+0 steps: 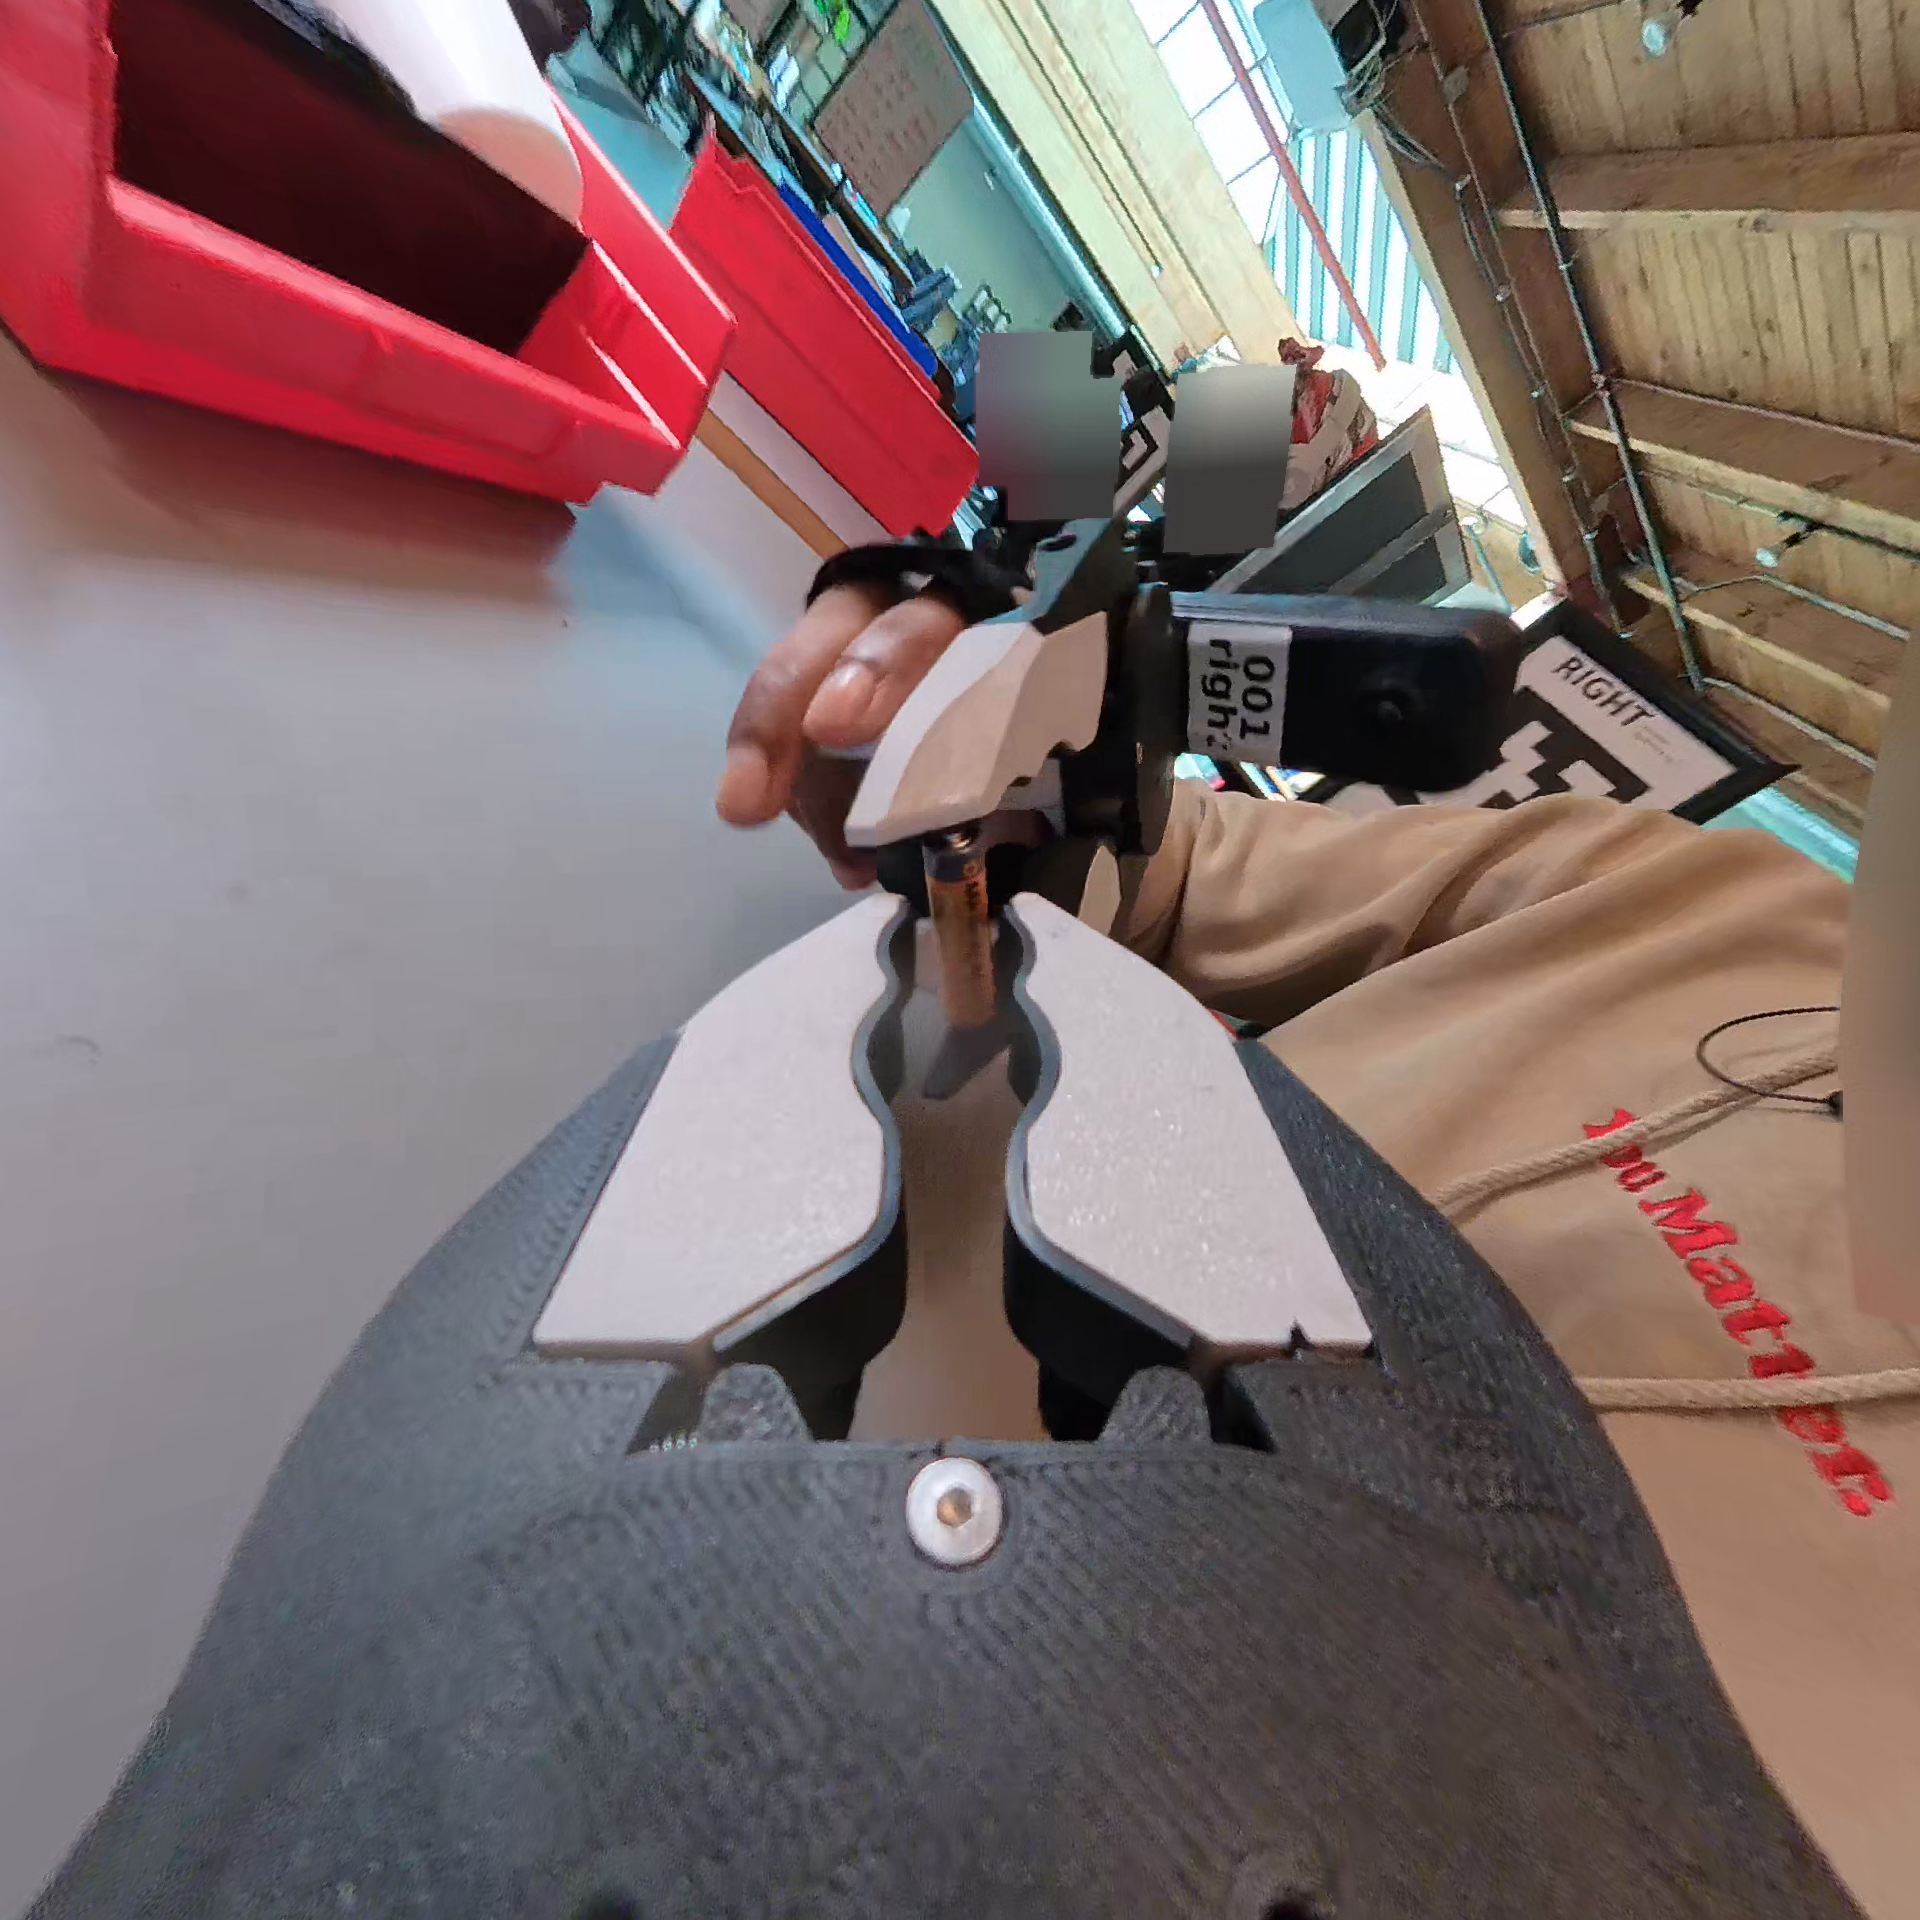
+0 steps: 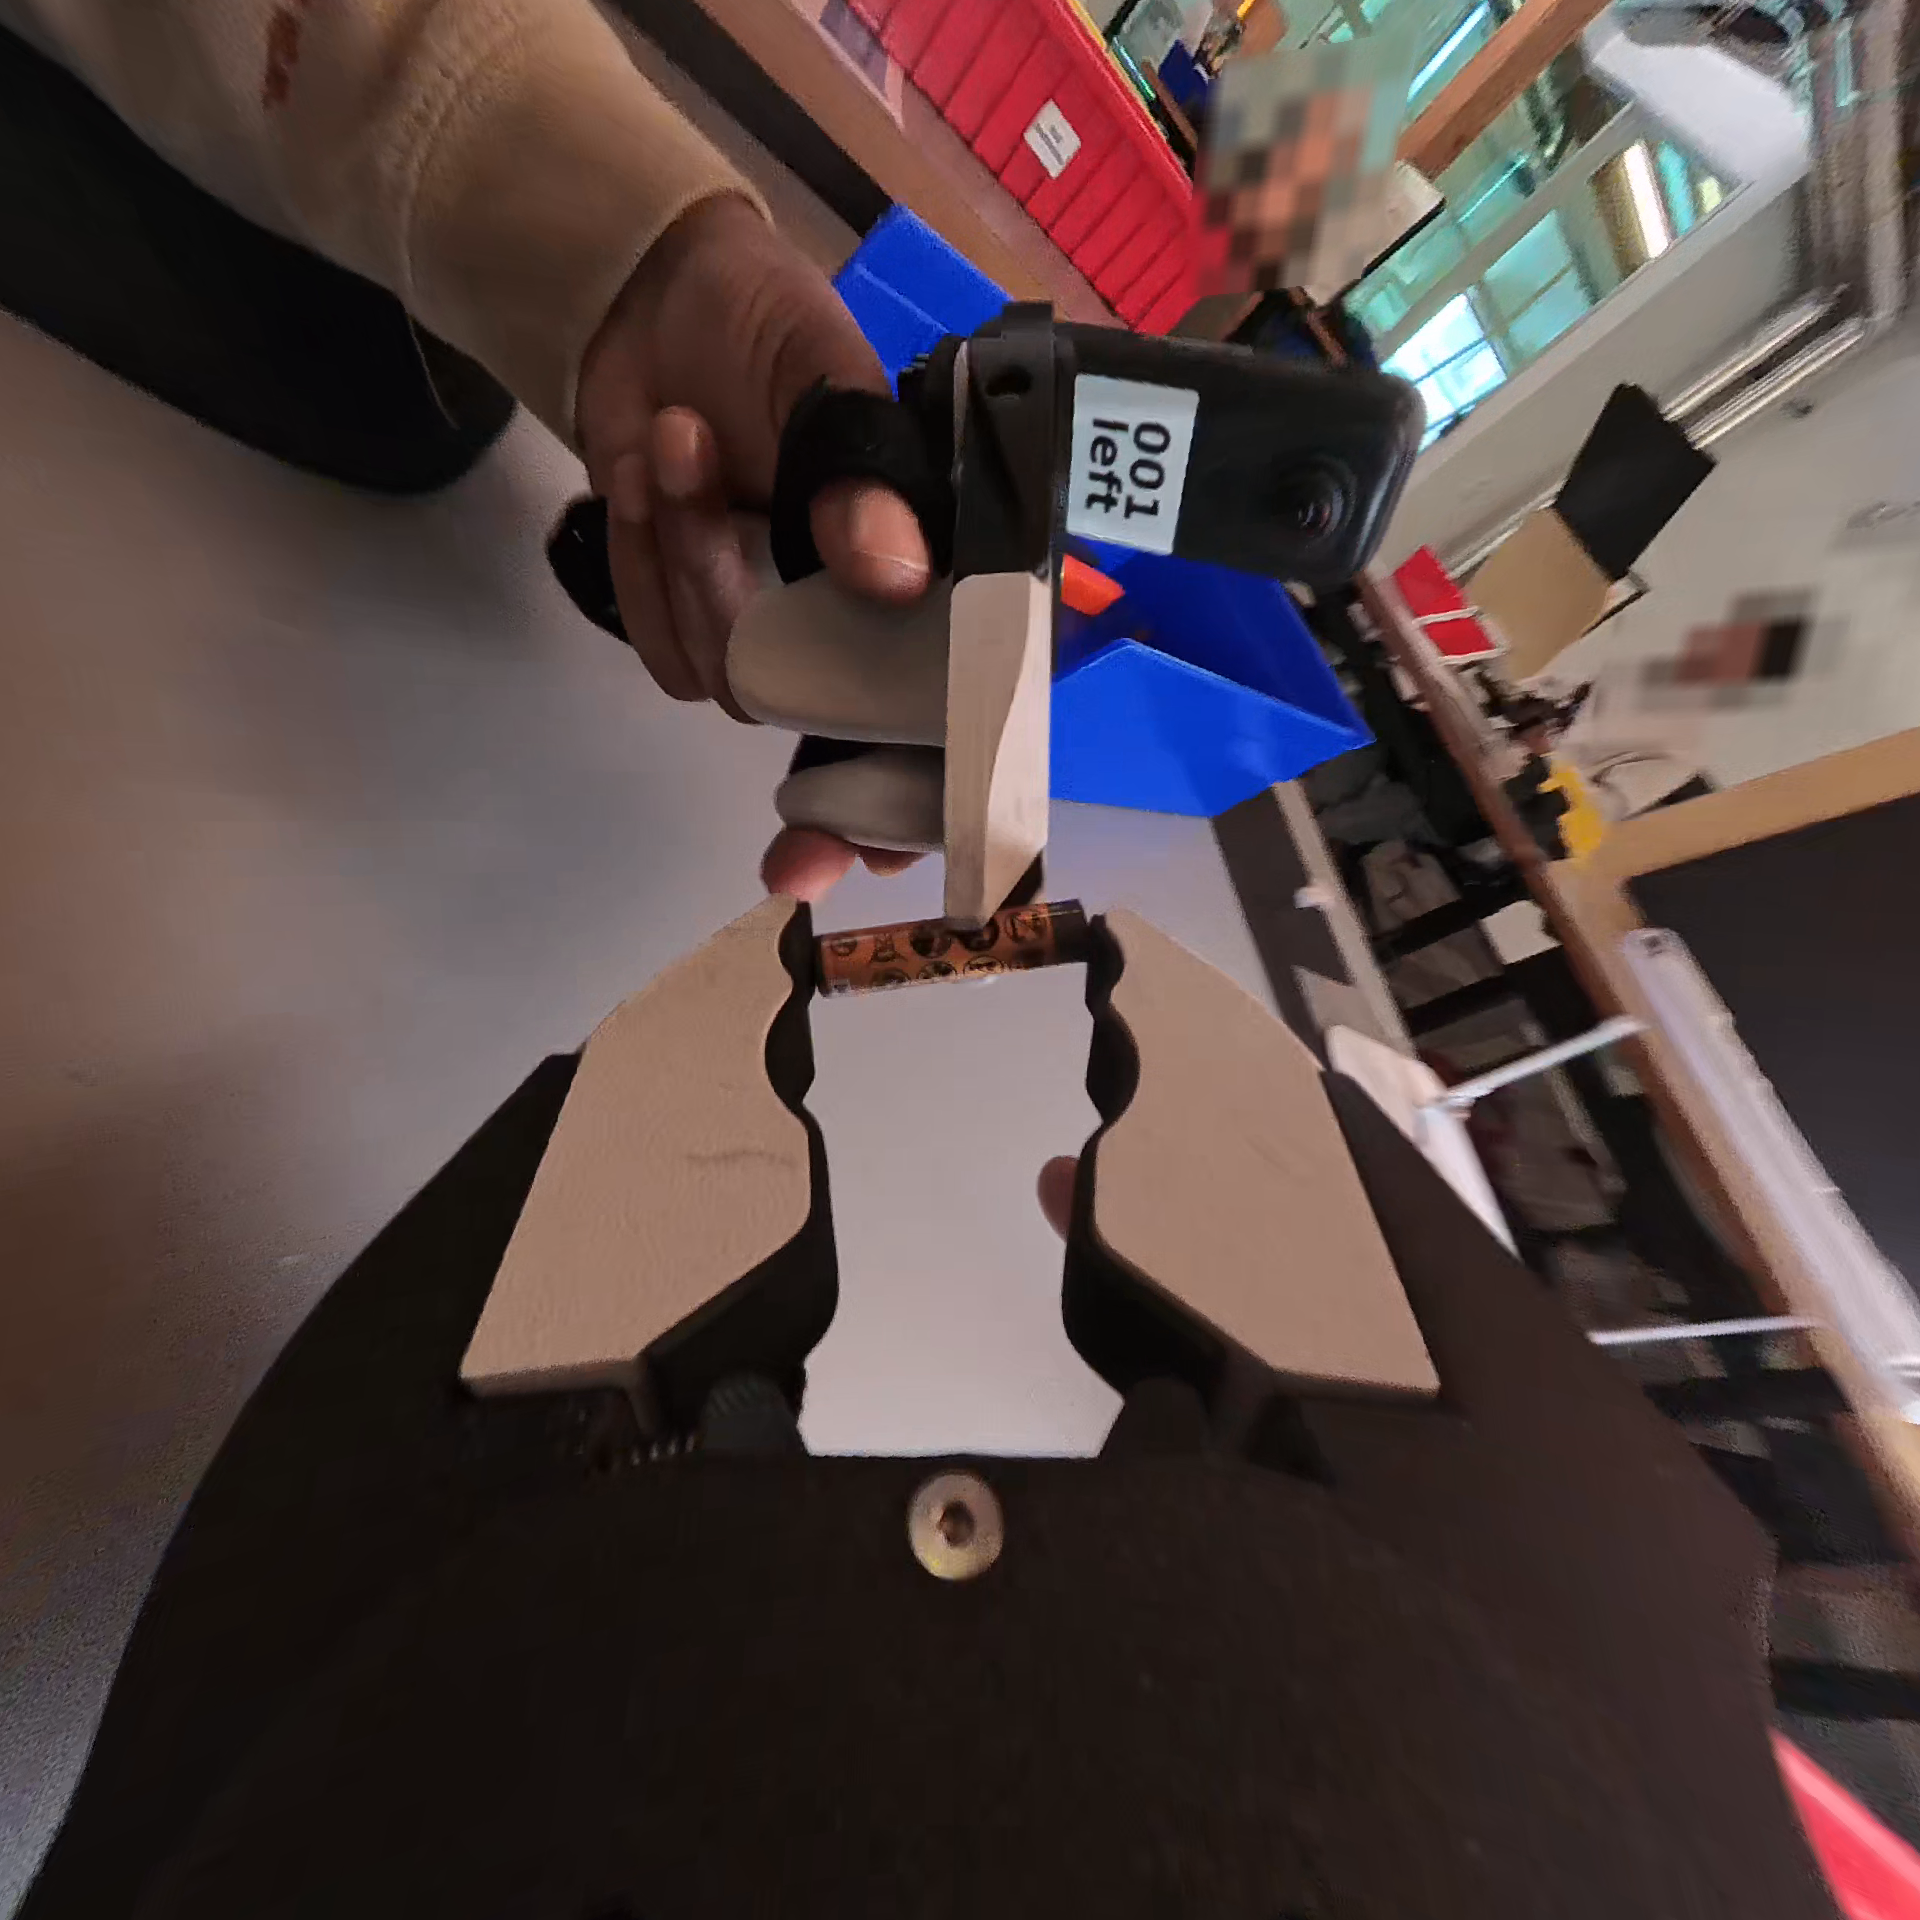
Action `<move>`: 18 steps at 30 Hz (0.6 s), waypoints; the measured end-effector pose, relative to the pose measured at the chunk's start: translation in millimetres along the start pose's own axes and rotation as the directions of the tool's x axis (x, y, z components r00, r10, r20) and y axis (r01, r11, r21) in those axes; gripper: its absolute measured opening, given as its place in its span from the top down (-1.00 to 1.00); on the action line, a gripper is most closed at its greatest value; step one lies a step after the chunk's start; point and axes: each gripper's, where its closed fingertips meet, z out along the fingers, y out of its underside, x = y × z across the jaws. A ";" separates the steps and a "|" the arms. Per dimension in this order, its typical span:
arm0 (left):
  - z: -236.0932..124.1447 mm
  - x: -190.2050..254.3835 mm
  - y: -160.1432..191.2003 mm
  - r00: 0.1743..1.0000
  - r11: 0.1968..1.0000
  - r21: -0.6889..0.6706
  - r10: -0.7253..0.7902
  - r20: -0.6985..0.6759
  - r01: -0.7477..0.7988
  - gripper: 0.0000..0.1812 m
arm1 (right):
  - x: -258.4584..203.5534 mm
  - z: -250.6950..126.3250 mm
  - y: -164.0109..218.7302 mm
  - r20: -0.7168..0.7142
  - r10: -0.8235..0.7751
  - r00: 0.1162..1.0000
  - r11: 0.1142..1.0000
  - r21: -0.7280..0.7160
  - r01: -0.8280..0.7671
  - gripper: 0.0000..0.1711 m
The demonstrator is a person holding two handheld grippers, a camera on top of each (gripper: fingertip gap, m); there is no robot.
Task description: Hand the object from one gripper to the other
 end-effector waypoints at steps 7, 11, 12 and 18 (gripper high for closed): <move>-16.8 -8.5 -9.5 0.782 0.823 -0.108 0.564 0.264 -0.557 0.67 | 3.1 -9.2 2.2 0.293 0.650 0.701 0.702 0.120 -0.702 0.42; -16.5 -7.3 -7.6 0.401 0.506 -0.292 0.846 0.352 -0.812 0.64 | 1.4 -12.1 -7.3 0.480 0.800 0.359 0.395 0.029 -0.918 0.42; -13.7 -6.2 -5.6 0.337 0.449 -0.321 0.875 0.348 -0.834 0.64 | 0.7 -11.0 -8.7 0.494 0.812 0.312 0.355 0.006 -0.935 0.42; -3.7 -6.2 6.4 0.201 0.314 -0.394 0.932 0.303 -0.864 0.87 | -13.6 -7.8 -18.8 0.553 0.830 0.075 0.183 -0.143 -0.973 0.42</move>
